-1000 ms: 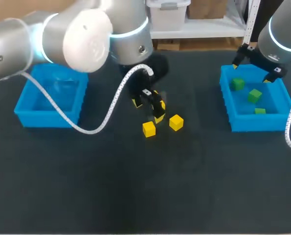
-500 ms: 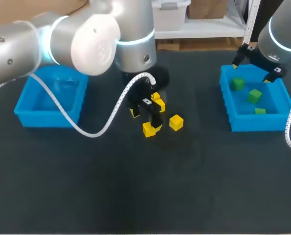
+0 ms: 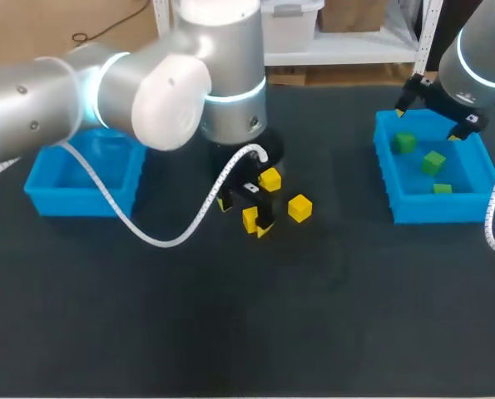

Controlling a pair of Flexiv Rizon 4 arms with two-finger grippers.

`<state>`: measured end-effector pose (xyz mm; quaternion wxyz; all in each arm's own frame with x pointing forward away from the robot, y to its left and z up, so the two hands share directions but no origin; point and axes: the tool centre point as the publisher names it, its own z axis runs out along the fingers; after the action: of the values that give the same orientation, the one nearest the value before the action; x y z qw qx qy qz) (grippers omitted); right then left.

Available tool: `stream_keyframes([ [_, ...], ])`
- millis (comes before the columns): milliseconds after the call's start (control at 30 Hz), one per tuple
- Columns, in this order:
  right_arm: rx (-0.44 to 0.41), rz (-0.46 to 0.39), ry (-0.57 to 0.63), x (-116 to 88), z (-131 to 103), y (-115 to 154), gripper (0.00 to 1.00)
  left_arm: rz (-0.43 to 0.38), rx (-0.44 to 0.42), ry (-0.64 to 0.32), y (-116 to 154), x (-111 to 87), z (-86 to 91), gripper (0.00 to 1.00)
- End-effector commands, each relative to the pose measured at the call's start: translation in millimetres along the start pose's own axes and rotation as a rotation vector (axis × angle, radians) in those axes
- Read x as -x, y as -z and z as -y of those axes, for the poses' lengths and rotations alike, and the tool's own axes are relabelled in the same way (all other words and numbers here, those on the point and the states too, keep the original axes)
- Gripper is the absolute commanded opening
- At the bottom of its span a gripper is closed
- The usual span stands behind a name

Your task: Put the green cubes in the right bin and the yellow cubes in the left bin.

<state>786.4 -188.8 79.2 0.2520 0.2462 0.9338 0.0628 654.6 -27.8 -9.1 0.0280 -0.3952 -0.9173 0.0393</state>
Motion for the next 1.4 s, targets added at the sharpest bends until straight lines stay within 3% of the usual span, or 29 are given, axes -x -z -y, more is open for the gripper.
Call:
stream_keyframes([
  [33, -0.001, 0.004, -0.001, -1, 0, 0, 1.0, 0.01, 0.015, 0.013, -4, 11.2, -0.5, 1.0],
  [133, -0.001, 0.004, -0.001, -1, 0, 0, 1.0, 0.036, 0.04, 0.024, -1, 15.9, -1.7, 1.0],
  [167, -0.001, 0.004, -0.001, -1, 0, 0, 1.0, 0.044, 0.047, 0.028, -1, 16.8, -2.2, 0.72],
  [200, -0.001, 0.004, -0.001, -1, 0, 0, 1.0, 0.049, 0.052, 0.034, 0, 17.4, -2.6, 0.31],
  [267, -0.001, 0.004, -0.001, -1, 0, 0, 1.0, 0.051, 0.054, 0.035, 0, 17.7, -3.0, 0.0],
  [633, -0.001, 0.004, -0.001, -1, 0, 0, 1.0, 0.004, 0.03, -0.014, 0, 11.5, 2.0, 0.0],
  [800, -0.001, 0.004, -0.001, -1, 0, 0, 1.0, 0.03, 0.052, 0.016, 12, 7.4, -9.3, 0.0],
  [1100, -0.001, 0.004, -0.001, -1, 0, 0, 1.0, 0.19, 0.235, 0.175, 84, -14.4, -71.8, 0.0],
  [1400, -0.001, 0.004, -0.001, -1, 0, 0, 1.0, 0.303, 0.368, 0.4, 137, -61.8, -143.7, 0.0],
])
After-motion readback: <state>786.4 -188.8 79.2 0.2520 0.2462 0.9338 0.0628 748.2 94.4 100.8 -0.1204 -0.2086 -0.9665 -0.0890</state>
